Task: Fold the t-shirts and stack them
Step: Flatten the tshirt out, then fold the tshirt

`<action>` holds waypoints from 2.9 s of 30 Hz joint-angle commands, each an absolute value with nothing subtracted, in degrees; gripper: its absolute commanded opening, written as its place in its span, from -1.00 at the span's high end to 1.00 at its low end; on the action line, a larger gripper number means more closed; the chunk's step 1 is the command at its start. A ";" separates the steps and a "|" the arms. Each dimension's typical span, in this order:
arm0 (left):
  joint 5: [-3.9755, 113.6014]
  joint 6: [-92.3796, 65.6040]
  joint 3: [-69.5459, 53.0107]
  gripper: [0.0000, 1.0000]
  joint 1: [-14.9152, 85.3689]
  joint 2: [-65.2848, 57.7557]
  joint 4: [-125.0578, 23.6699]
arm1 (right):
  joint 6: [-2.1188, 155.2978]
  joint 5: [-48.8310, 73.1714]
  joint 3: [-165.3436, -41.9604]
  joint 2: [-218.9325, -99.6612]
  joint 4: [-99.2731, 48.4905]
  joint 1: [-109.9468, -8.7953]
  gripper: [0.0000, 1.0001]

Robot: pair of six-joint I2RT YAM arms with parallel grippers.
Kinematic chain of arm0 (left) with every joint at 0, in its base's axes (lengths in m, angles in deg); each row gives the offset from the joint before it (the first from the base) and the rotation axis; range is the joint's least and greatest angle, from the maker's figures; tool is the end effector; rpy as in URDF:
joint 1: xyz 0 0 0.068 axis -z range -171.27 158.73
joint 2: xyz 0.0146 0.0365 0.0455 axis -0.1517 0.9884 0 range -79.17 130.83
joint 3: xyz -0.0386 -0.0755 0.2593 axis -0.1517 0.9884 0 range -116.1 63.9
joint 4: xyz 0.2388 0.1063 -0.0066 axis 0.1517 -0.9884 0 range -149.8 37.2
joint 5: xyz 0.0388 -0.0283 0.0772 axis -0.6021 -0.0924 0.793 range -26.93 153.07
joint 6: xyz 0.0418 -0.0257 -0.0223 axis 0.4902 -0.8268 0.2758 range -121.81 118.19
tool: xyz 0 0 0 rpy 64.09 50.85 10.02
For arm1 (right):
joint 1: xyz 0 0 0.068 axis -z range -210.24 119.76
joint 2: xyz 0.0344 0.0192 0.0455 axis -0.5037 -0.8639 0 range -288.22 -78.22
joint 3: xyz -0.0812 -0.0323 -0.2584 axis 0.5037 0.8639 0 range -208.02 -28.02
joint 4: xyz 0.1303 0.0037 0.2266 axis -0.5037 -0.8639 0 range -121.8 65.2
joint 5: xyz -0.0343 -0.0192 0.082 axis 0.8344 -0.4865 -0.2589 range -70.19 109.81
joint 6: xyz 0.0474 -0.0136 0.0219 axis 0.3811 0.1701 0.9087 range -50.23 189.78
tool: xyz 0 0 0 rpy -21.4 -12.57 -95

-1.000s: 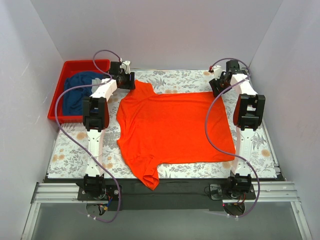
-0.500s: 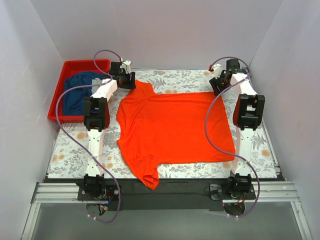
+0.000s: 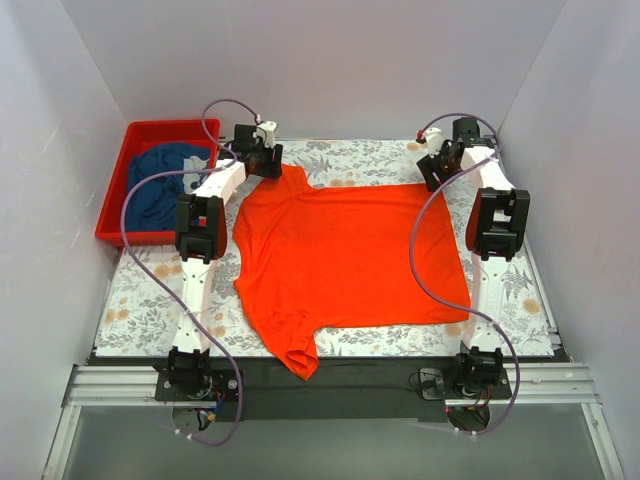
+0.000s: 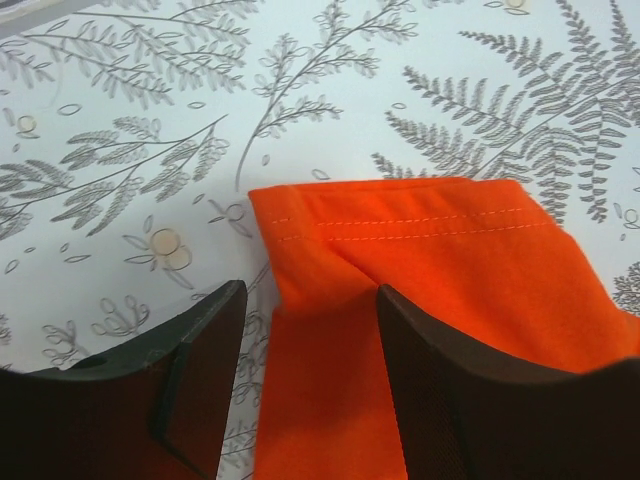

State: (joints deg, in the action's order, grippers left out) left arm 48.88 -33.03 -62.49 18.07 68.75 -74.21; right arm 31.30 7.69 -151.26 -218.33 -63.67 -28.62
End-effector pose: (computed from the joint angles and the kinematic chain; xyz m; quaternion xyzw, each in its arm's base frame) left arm 0.5640 -0.1016 0.1457 -0.1242 0.9027 -0.2436 0.3323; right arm 0.5357 -0.0076 0.1791 -0.3299 0.8918 -0.0056 0.3097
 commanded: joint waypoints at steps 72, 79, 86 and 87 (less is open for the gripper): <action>44.44 -31.96 -30.68 1.00 16.02 34.93 -71.43 | 25.13 0.39 -138.94 -201.45 -63.03 -28.31 0.97; 44.88 -31.25 -22.50 1.00 16.02 27.36 -71.52 | 23.29 0.30 -134.72 -197.93 -63.03 -27.52 0.97; 45.85 -30.90 -15.03 1.00 16.02 19.54 -72.31 | 19.77 -0.75 -127.52 -192.92 -62.94 -26.91 0.97; 45.50 -30.90 -14.15 1.00 16.02 18.75 -72.83 | 19.42 -0.84 -125.68 -191.78 -62.94 -26.90 0.97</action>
